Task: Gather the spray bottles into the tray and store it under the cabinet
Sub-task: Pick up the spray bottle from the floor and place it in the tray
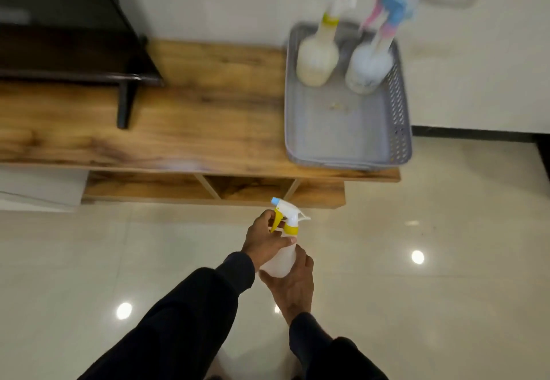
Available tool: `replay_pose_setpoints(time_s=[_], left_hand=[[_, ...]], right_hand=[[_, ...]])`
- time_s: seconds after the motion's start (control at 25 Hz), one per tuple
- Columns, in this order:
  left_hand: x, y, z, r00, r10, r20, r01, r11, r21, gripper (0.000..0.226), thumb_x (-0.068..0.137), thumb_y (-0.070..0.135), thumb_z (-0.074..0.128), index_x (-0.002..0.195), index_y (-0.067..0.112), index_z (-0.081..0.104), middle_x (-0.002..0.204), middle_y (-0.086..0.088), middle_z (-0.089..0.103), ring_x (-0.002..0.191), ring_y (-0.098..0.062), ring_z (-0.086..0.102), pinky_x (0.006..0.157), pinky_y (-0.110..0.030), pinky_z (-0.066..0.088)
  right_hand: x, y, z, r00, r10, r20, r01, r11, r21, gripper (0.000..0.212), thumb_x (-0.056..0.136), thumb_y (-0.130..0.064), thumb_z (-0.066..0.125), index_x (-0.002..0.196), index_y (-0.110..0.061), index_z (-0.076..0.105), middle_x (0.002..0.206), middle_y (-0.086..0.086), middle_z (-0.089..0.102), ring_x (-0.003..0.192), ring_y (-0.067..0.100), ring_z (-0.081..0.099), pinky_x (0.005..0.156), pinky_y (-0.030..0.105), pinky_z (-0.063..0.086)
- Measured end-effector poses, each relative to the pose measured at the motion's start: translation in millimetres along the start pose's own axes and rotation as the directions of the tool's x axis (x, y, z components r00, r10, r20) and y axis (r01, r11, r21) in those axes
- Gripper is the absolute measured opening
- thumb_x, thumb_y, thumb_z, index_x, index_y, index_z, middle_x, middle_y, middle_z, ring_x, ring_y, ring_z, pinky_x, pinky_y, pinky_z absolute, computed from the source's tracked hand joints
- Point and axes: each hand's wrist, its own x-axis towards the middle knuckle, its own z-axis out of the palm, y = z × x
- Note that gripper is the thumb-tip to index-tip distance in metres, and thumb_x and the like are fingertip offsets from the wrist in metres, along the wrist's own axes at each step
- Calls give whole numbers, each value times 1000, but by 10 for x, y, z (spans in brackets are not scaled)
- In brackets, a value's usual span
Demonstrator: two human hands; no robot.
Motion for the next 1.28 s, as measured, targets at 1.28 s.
replay_pose_setpoints(time_s=[1.28], left_hand=[[218, 3297, -701, 915, 403, -20, -398, 910, 113, 38, 77, 17, 83, 111, 2, 75, 106, -14, 76, 103, -26, 71, 82, -28, 56]], right_hand=[[1466, -2412, -1794, 857, -414, -305, 397, 910, -119, 89, 64, -43, 88, 136, -20, 40, 138, 4, 46, 117, 23, 56, 86, 35, 55]])
